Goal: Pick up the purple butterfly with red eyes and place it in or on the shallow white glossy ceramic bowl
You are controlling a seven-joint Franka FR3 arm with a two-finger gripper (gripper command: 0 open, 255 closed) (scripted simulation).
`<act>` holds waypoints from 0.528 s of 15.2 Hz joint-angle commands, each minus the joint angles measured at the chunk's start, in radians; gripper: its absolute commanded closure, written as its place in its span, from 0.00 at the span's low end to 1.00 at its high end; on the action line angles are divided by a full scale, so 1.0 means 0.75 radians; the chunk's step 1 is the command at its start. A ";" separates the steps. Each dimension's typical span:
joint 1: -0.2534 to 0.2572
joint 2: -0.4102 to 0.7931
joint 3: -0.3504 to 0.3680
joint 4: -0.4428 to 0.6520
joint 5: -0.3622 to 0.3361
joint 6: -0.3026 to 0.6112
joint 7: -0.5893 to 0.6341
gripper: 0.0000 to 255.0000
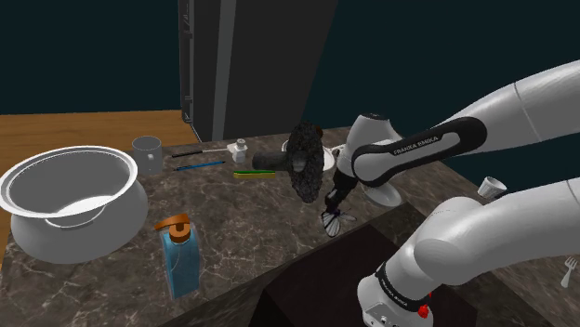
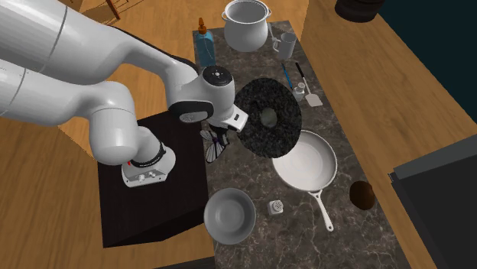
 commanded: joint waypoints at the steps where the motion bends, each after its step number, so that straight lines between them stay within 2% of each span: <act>1: -0.007 -0.055 0.003 0.008 -0.002 -0.063 -0.002 1.00; 8: -0.010 -0.209 0.022 0.061 0.008 -0.271 0.000 1.00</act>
